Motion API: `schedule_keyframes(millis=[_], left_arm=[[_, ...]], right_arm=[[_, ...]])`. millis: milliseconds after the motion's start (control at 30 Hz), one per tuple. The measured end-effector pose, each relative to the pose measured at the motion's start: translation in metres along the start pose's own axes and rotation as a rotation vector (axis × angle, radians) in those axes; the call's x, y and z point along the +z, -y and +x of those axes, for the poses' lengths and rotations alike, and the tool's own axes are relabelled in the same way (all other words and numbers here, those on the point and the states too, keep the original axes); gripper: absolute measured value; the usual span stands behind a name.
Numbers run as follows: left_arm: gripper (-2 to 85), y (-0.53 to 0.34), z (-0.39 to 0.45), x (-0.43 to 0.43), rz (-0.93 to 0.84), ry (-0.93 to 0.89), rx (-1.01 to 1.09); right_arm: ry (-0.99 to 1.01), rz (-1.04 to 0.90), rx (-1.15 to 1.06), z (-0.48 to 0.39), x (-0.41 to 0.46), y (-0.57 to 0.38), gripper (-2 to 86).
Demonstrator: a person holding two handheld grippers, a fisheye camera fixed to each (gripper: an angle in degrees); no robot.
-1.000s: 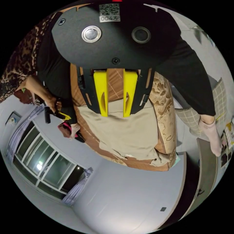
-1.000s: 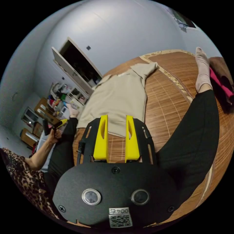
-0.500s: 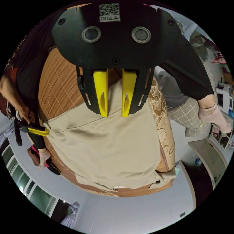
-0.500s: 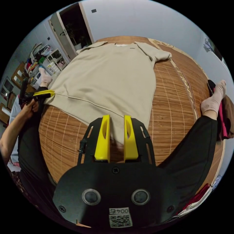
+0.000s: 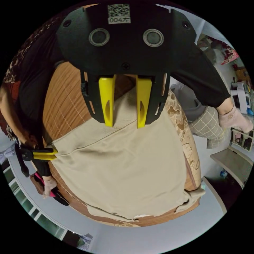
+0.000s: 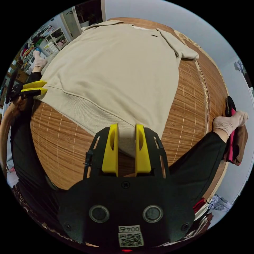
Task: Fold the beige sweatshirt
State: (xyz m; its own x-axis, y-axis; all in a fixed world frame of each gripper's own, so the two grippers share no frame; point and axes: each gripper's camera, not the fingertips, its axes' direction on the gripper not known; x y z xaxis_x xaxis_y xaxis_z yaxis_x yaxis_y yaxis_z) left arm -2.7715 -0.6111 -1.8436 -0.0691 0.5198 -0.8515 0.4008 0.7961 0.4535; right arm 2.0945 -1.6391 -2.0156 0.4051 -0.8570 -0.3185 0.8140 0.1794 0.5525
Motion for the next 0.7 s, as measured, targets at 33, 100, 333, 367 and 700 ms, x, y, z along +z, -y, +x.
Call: schedule_keyframes(millis=[33, 100, 333, 367, 700], left_arm=[[13.1, 0.003, 0.003, -0.001, -0.032, -0.004, 0.028], [13.9, 0.005, 0.011, -0.001, -0.079, 0.01, 0.075], [16.8, 0.002, 0.03, -0.003, -0.177, -0.004, 0.133], [17.1, 0.0, 0.033, -0.003, -0.203, -0.007, 0.147], [18.9, -0.019, 0.036, -0.007, -0.388, -0.147, 0.234]], right_arm=[[0.005, -0.021, 0.0, 0.005, -0.003, -0.001, 10.6], [0.015, -0.047, -0.002, 0.011, -0.008, -0.005, 10.7], [0.036, -0.16, 0.023, 0.029, -0.025, -0.02, 10.9], [0.039, -0.191, 0.024, 0.031, -0.027, -0.022, 10.9], [0.089, -0.456, -0.069, 0.034, -0.033, -0.053, 13.9]])
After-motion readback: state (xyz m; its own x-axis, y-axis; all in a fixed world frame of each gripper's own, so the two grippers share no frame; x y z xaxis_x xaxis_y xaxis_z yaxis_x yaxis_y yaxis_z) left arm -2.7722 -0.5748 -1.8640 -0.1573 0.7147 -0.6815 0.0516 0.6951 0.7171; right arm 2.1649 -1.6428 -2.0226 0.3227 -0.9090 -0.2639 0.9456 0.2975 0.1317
